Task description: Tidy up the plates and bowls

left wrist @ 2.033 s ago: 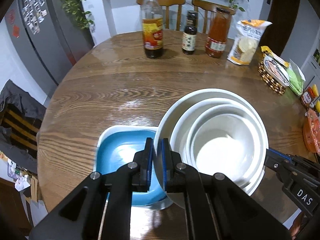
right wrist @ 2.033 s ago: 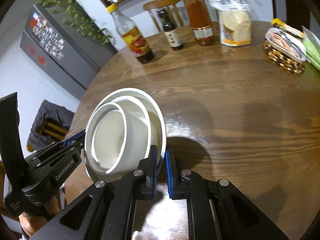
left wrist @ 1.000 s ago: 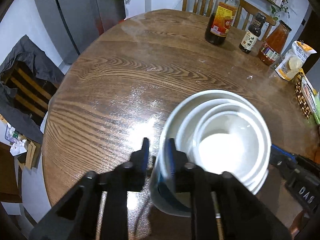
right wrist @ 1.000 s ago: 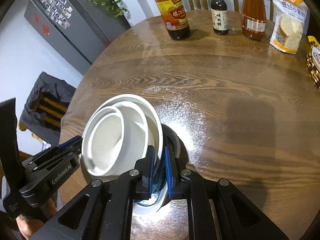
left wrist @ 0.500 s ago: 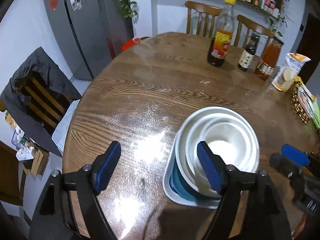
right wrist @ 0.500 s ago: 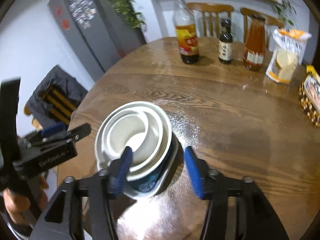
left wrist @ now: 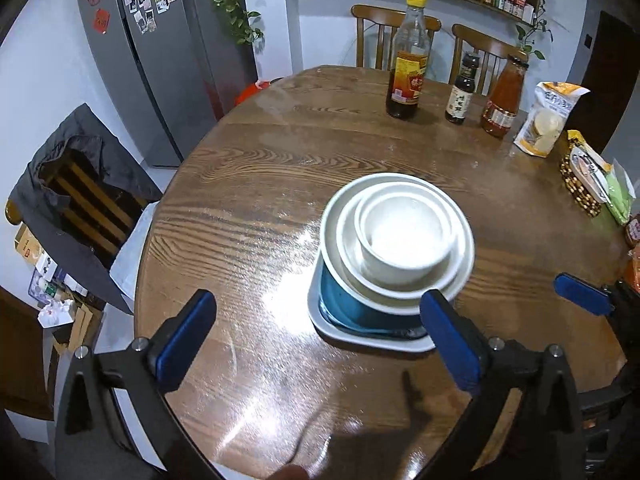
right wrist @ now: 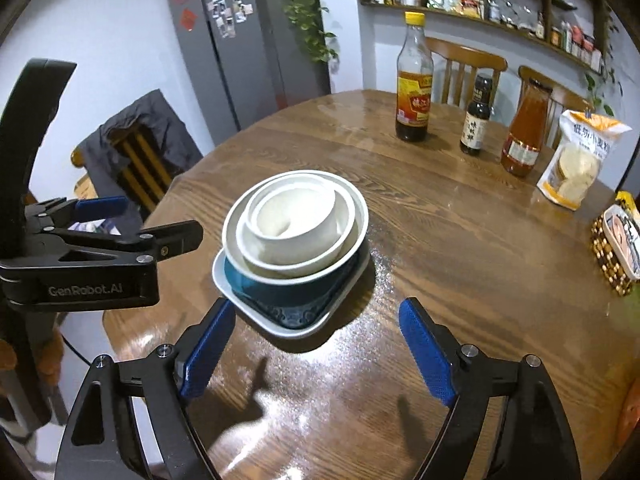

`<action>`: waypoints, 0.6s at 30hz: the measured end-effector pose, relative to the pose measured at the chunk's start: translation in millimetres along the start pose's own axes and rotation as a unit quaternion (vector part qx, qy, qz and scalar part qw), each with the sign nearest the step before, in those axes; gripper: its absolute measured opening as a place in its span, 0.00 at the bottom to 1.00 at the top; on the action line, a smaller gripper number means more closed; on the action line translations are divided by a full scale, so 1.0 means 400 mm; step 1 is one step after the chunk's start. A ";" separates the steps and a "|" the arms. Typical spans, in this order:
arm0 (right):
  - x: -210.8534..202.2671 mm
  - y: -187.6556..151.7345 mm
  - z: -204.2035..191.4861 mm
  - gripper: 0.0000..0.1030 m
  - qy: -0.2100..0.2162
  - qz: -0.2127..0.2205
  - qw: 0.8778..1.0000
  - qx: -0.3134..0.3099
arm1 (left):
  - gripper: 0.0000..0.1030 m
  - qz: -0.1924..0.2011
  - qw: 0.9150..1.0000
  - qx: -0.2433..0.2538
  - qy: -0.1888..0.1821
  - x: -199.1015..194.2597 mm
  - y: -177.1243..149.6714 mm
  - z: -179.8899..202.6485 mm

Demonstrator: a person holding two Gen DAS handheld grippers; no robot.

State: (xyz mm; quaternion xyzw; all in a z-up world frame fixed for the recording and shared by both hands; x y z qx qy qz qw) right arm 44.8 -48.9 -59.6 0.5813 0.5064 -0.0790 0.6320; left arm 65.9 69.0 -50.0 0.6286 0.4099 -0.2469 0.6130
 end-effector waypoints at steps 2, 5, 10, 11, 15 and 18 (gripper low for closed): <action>-0.001 -0.005 -0.002 0.82 0.008 0.000 1.000 0.002 | 0.99 0.000 1.000 -0.003 -0.001 -0.008 -0.009 0.003; 0.000 -0.011 -0.002 0.82 0.015 -0.001 1.000 0.005 | 0.99 0.003 1.000 -0.002 0.013 -0.014 -0.017 0.000; 0.006 -0.020 -0.005 0.82 0.019 -0.006 1.000 0.003 | 0.99 0.004 1.000 -0.001 0.029 -0.019 -0.038 -0.001; 0.007 -0.021 -0.006 0.82 0.020 -0.007 1.000 0.003 | 0.99 0.003 1.000 -0.001 0.030 -0.019 -0.043 -0.002; 0.009 -0.021 -0.008 0.82 0.022 -0.007 1.000 0.001 | 0.99 -0.001 0.999 0.000 0.033 -0.016 -0.054 -0.004; 0.011 -0.022 -0.009 0.82 0.021 -0.009 1.000 -0.001 | 0.99 -0.002 0.999 -0.001 0.032 -0.016 -0.057 -0.006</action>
Point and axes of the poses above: each gripper's, at about its wrist camera, not at the fingertips, and x roughly the way its jaws point, z to its right, y to its top, the point moved 10 cm from there along x, roughly the way its jaws point, and after that the axes turned 6 degrees about y, right-handed, at the moved point
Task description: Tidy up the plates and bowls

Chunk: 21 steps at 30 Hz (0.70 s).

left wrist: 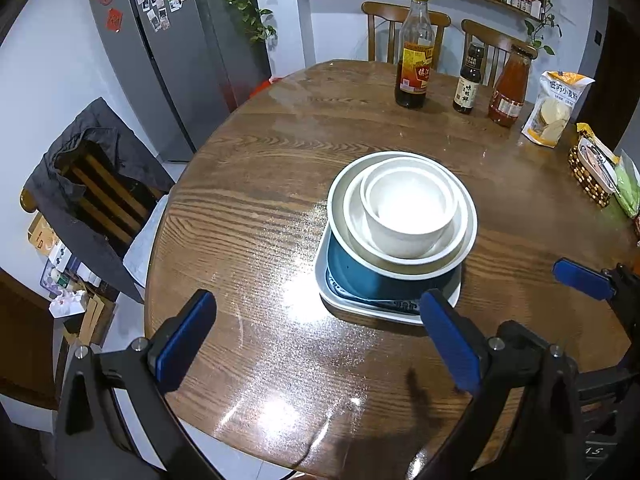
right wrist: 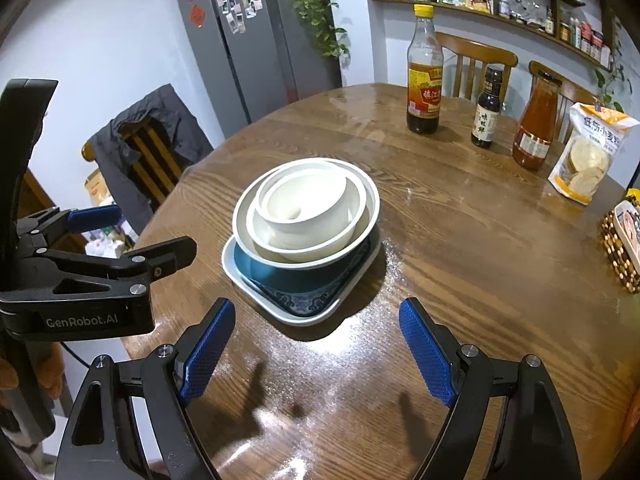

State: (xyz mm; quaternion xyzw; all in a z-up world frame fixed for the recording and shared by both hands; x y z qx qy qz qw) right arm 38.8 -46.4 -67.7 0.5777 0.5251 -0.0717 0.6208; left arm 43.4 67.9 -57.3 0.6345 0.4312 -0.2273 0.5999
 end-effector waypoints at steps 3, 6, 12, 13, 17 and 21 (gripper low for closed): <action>0.004 0.000 -0.002 0.82 0.000 -0.002 1.000 -0.001 | 0.99 0.000 1.000 0.000 0.002 0.000 -0.001 0.000; 0.007 0.001 -0.004 0.82 0.000 -0.002 1.000 -0.001 | 0.99 -0.001 1.000 0.000 0.005 0.002 -0.002 -0.001; 0.018 0.003 -0.009 0.82 0.000 -0.007 1.000 -0.002 | 0.99 -0.004 1.000 0.004 0.004 0.009 -0.007 0.003; 0.020 0.004 -0.010 0.82 -0.001 -0.009 1.000 -0.003 | 0.99 -0.005 1.000 0.005 0.003 0.010 -0.008 0.002; 0.025 0.007 -0.013 0.82 -0.001 -0.010 1.000 -0.003 | 0.99 -0.006 1.000 0.004 0.003 0.015 -0.009 -0.003; 0.035 0.009 -0.020 0.82 -0.001 -0.014 1.000 -0.007 | 0.99 -0.006 1.000 0.004 0.003 0.019 -0.011 -0.009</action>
Point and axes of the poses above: each gripper's, at about its wrist camera, not at the fingertips, and x roughly the way its jaws point, z to its right, y to its top, the point moved 10 cm from there along x, roughly the way its jaws point, and after that the axes turned 6 degrees about y, right-handed, at the moved point
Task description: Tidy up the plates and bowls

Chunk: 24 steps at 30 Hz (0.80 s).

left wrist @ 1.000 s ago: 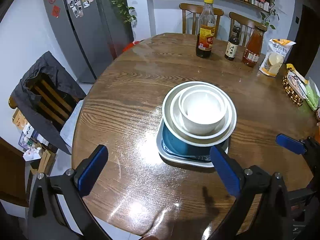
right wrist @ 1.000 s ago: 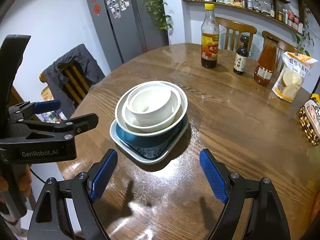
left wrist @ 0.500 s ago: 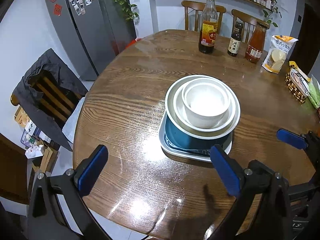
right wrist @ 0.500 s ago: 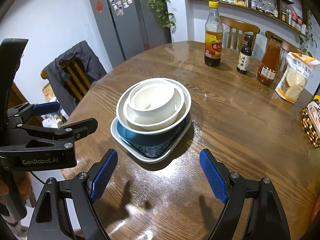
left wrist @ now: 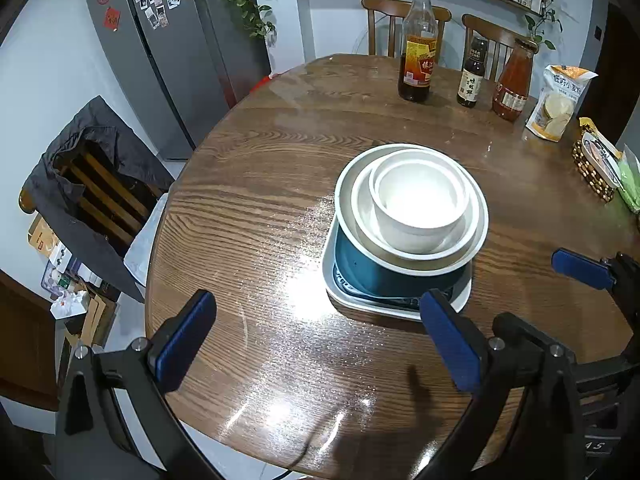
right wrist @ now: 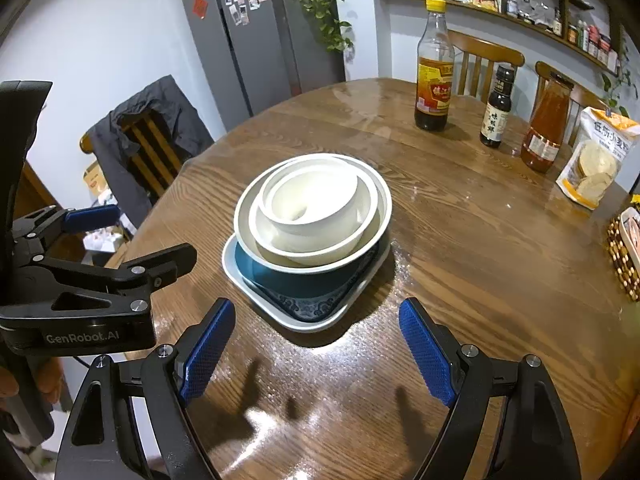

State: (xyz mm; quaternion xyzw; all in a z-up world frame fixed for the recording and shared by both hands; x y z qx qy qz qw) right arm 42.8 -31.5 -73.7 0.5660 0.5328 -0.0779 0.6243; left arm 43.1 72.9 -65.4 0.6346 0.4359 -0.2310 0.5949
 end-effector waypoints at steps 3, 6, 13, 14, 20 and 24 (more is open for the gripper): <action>0.008 0.002 -0.007 0.82 0.000 -0.004 1.000 -0.004 | 0.99 -0.002 1.000 -0.002 -0.001 0.006 -0.001 -0.007; 0.016 0.003 -0.013 0.82 0.003 -0.009 1.000 -0.005 | 0.99 -0.003 1.000 -0.005 0.000 0.011 -0.002 -0.015; 0.027 0.002 -0.018 0.82 0.001 -0.016 1.000 -0.008 | 0.99 -0.004 1.000 -0.008 0.004 0.017 0.000 -0.033; 0.027 0.001 -0.018 0.82 0.000 -0.016 1.000 -0.008 | 0.99 -0.004 1.000 -0.009 0.003 0.017 0.001 -0.034; 0.027 0.007 -0.019 0.82 -0.004 -0.015 1.000 -0.010 | 0.99 -0.002 1.000 -0.008 0.005 0.017 0.003 -0.034; 0.026 0.009 -0.017 0.82 -0.006 -0.015 1.000 -0.008 | 0.99 -0.002 1.000 -0.006 0.004 0.018 0.004 -0.033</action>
Point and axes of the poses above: each gripper's, at about its wrist camera, not at the fingertips, and x roughly the way its jaws point, z to its right, y to its top, the point moved 10 cm from there along x, roughly the way its jaws point, and after that the axes turned 6 degrees about y, right-handed, at the moved point
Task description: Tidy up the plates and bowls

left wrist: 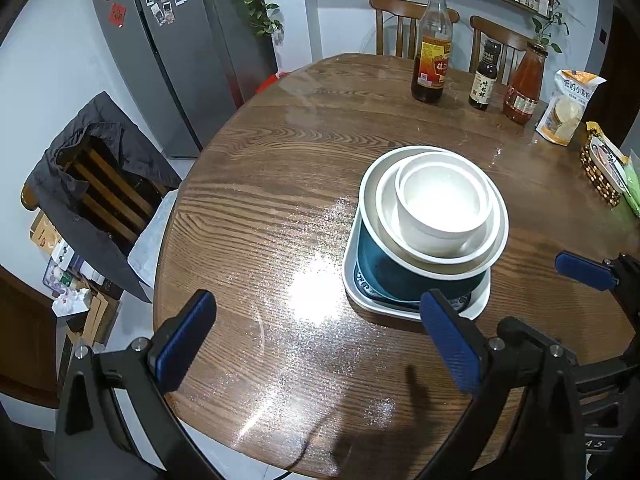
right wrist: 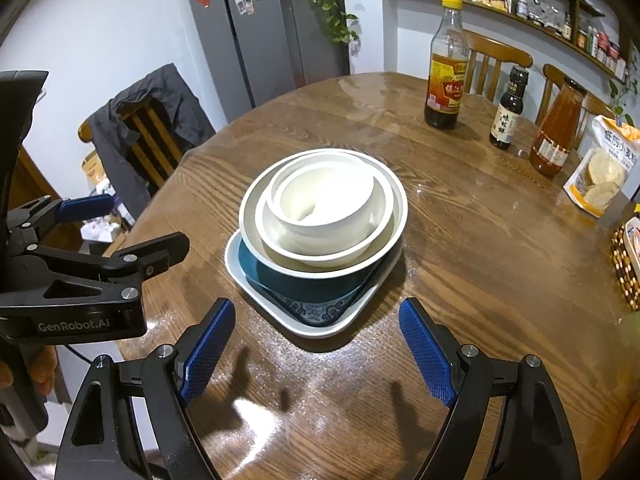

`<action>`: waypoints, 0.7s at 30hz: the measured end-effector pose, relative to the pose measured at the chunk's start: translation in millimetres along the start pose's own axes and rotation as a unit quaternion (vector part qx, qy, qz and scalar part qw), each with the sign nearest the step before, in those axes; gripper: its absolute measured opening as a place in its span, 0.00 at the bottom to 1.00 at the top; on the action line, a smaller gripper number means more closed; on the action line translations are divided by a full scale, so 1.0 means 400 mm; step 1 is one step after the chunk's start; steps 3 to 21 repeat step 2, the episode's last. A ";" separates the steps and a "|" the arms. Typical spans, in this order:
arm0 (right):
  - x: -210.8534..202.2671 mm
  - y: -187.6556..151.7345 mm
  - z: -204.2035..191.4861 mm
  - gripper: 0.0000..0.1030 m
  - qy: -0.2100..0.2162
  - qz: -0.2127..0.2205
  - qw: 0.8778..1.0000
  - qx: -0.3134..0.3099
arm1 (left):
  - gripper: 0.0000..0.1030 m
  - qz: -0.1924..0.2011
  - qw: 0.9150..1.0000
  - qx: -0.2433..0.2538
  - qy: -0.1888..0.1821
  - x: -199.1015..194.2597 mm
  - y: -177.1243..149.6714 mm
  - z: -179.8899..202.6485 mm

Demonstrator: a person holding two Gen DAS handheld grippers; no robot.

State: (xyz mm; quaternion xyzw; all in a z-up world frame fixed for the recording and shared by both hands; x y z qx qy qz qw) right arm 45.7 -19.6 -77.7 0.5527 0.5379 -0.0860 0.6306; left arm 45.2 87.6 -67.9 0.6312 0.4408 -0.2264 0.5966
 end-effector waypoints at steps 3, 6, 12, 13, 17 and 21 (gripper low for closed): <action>0.001 0.002 -0.001 0.82 0.000 0.000 1.000 0.000 | 0.99 0.001 1.000 0.000 0.001 0.000 0.003 -0.004; 0.001 0.002 -0.001 0.82 0.000 0.000 1.000 0.000 | 0.99 0.001 1.000 0.000 0.001 0.000 0.003 -0.004; 0.001 0.002 -0.001 0.82 0.000 0.000 1.000 0.000 | 0.99 0.001 1.000 0.000 0.001 0.000 0.003 -0.004; 0.001 0.002 -0.001 0.82 0.000 0.000 1.000 0.000 | 0.99 0.001 1.000 0.000 0.001 0.000 0.003 -0.004; 0.001 0.002 -0.001 0.82 0.000 0.000 1.000 0.000 | 0.99 0.001 1.000 0.000 0.001 0.000 0.003 -0.004; 0.001 0.002 -0.001 0.82 0.000 0.000 1.000 0.000 | 0.99 0.001 1.000 0.000 0.001 0.000 0.003 -0.004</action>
Point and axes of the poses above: each gripper's, at about its wrist camera, not at the fingertips, and x roughly the way its jaws point, z to its right, y to its top, the point moved 10 cm from there along x, roughly the way its jaws point, and after that the axes turned 6 degrees about y, right-handed, at the moved point
